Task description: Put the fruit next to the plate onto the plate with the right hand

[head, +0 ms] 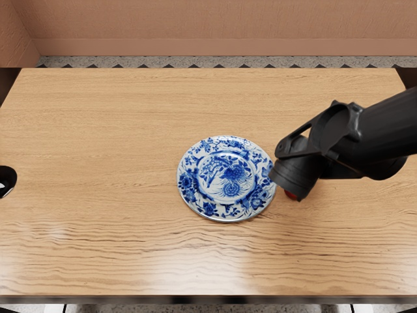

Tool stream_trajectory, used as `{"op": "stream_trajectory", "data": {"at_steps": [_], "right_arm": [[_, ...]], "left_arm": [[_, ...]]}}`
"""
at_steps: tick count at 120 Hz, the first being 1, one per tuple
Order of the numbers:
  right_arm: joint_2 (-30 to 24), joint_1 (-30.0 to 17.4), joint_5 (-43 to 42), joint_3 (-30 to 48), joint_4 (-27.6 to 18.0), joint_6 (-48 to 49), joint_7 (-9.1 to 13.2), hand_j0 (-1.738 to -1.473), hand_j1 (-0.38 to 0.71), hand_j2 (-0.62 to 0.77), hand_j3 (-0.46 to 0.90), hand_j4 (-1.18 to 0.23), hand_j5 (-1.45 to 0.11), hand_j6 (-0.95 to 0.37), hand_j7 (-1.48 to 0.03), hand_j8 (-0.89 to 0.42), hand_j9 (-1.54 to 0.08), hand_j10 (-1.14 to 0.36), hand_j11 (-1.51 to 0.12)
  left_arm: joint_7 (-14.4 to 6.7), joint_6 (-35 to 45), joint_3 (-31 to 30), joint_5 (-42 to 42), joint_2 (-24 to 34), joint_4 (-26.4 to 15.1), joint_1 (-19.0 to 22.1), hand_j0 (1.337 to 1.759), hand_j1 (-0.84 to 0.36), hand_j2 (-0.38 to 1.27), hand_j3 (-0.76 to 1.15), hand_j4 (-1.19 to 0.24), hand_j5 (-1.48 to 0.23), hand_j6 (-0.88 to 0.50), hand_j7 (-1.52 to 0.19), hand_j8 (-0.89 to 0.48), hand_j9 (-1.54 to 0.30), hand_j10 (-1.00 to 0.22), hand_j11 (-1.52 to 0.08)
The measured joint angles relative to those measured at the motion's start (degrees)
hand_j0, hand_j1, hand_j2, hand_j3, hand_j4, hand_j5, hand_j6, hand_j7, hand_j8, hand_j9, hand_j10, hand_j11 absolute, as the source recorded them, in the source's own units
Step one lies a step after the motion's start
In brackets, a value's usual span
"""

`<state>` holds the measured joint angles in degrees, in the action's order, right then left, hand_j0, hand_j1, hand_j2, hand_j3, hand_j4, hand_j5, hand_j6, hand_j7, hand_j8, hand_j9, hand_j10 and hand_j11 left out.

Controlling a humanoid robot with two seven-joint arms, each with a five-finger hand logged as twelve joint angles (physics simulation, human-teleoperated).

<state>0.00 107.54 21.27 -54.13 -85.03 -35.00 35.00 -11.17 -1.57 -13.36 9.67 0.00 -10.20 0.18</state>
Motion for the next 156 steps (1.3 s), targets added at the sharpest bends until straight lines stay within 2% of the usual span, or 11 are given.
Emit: {"op": "stream_trajectory", "data": {"at_steps": [27, 105, 115, 120, 129, 133, 135, 143, 149, 150, 156], "right_arm": [[0.0, -0.4, -0.5, 0.2, -0.5, 0.0, 0.0, -1.658, -0.01, -0.06, 0.00, -0.29, -0.37, -0.29, -0.37, -0.29, -0.37, -0.29, -0.37], [0.0, -1.5, -5.2, 2.3, -0.7, 0.0, 0.0, -1.658, 0.03, -0.06, 0.00, -0.32, -0.41, -0.32, -0.41, -0.32, -0.41, -0.32, -0.41], [0.0, -1.9, -5.2, 2.7, -0.7, 0.0, 0.0, -1.658, 0.18, -0.09, 0.00, -0.44, -0.57, -0.44, -0.57, -0.44, -0.57, -0.44, -0.57], [0.0, -2.2, -5.2, 2.8, -0.7, 0.0, 0.1, -1.655, 0.23, -0.06, 0.00, -0.51, -0.67, -0.52, -0.67, -0.40, -0.68, -0.46, -0.67], [0.0, -2.4, -5.5, 3.0, -0.7, 0.1, 0.4, -1.646, 0.26, -0.04, 0.00, -0.62, -0.82, -0.45, -0.81, -0.31, -0.82, -0.40, -0.83], [0.0, -2.5, -5.6, 3.0, -0.7, 0.1, 0.4, -1.642, 0.27, -0.03, 0.00, -0.63, -0.83, -0.43, -0.86, -0.28, -0.88, -0.39, -0.88], [0.0, -2.5, -5.6, 3.0, -0.7, 0.1, 0.5, -1.640, 0.28, -0.04, 0.00, -0.64, -0.92, -0.42, -0.88, -0.27, -0.90, -0.38, -0.91], [0.0, -2.6, -5.7, 3.1, -0.7, 0.2, 0.6, -1.631, 0.27, -0.06, 0.00, -0.63, -0.93, -0.39, -0.95, -0.23, -0.99, -0.36, -0.99], [0.0, -2.6, -5.8, 3.0, -0.7, 0.2, 0.7, -1.626, 0.25, -0.05, 0.00, -0.67, -0.88, -0.40, -0.98, -0.23, -1.03, -0.35, -1.04], [0.0, -2.6, -5.8, 3.0, -0.7, 0.2, 0.7, -1.626, 0.24, 0.01, 0.00, -0.68, -0.86, -0.40, -0.99, -0.23, -1.03, -0.35, -1.04], [0.0, -2.7, -5.7, 2.9, -0.8, 0.1, 0.4, -1.631, 0.25, 0.14, 0.00, -0.71, -0.89, -0.50, -1.02, -0.28, -1.06, -0.41, -1.07]], "left_arm": [[0.0, 0.0, 0.0, 0.0, 0.0, 0.0, 0.0, 1.658, 0.35, 0.00, 0.00, 0.00, 0.00, 0.00, 0.00, 0.00, 0.00, 0.00, 0.00], [0.0, 0.0, 0.0, 0.0, 0.0, 0.0, 0.0, 1.658, 0.35, 0.00, 0.00, 0.00, 0.00, 0.00, 0.00, 0.00, 0.00, 0.00, 0.00], [0.0, 0.0, 0.0, 0.0, 0.0, 0.0, 0.0, 1.658, 0.35, 0.00, 0.00, 0.00, 0.00, 0.00, 0.00, 0.00, 0.00, 0.00, 0.00], [0.0, 0.0, 0.0, 0.0, 0.0, 0.0, 0.0, 1.658, 0.35, 0.00, 0.00, 0.00, 0.00, 0.00, 0.00, 0.00, 0.00, 0.00, 0.00], [0.0, 0.0, 0.0, 0.0, 0.0, 0.0, 0.0, 1.658, 0.35, 0.00, 0.00, 0.00, 0.00, 0.00, 0.00, 0.00, 0.00, 0.00, 0.00], [0.0, 0.0, 0.0, 0.0, 0.0, 0.0, 0.0, 1.658, 0.35, 0.00, 0.00, 0.00, 0.00, 0.00, 0.00, 0.00, 0.00, 0.00, 0.00], [0.0, 0.0, 0.0, 0.0, 0.0, 0.0, 0.0, 1.658, 0.35, 0.00, 0.00, 0.00, 0.00, 0.00, 0.00, 0.00, 0.00, 0.00, 0.00], [0.0, 0.0, 0.0, 0.0, 0.0, 0.0, 0.0, 1.658, 0.35, 0.00, 0.00, 0.00, 0.00, 0.00, 0.00, 0.00, 0.00, 0.00, 0.00], [0.0, 0.0, 0.0, 0.0, 0.0, 0.0, 0.0, 1.658, 0.35, 0.00, 0.00, 0.00, 0.00, 0.00, 0.00, 0.00, 0.00, 0.00, 0.00], [0.0, 0.0, 0.0, 0.0, 0.0, 0.0, 0.0, 1.658, 0.35, 0.00, 0.00, 0.00, 0.00, 0.00, 0.00, 0.00, 0.00, 0.00, 0.00], [0.0, 0.0, 0.0, 0.0, 0.0, 0.0, 0.0, 1.658, 0.35, 0.00, 0.00, 0.00, 0.00, 0.00, 0.00, 0.00, 0.00, 0.00, 0.00]]}}
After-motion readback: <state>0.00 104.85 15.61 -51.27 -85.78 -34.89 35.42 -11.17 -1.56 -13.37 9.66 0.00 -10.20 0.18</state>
